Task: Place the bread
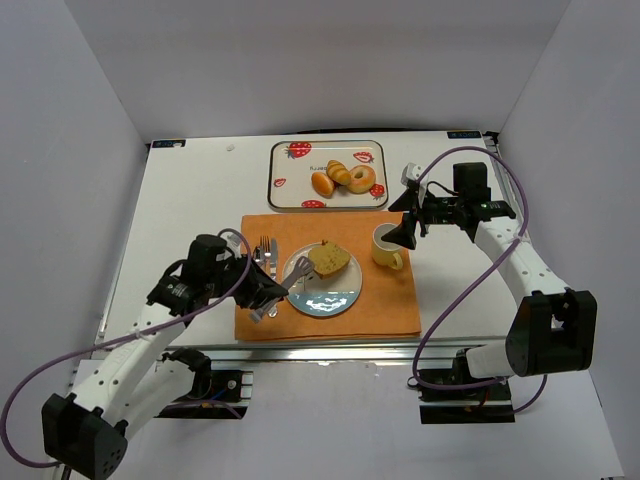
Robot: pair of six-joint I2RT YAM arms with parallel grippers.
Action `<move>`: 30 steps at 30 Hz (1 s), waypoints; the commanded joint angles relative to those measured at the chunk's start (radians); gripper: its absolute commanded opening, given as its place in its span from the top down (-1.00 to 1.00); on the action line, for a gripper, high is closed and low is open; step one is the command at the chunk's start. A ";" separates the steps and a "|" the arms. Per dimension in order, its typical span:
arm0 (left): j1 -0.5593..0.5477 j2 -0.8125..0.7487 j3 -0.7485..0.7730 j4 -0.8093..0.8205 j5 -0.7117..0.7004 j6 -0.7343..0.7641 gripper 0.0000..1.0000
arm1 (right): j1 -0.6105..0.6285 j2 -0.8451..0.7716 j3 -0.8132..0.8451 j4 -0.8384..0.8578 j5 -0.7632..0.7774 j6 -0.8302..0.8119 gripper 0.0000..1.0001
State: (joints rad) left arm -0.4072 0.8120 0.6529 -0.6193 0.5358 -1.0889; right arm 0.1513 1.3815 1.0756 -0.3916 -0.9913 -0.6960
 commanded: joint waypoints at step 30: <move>-0.047 0.159 0.267 -0.034 -0.200 0.078 -0.04 | -0.004 -0.010 0.009 0.011 -0.035 -0.008 -0.79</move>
State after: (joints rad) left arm -0.4538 0.9173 0.8444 -0.7090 0.3698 -1.0325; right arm 0.1509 1.3815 1.0756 -0.3912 -0.9981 -0.6956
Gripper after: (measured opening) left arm 0.526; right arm 0.895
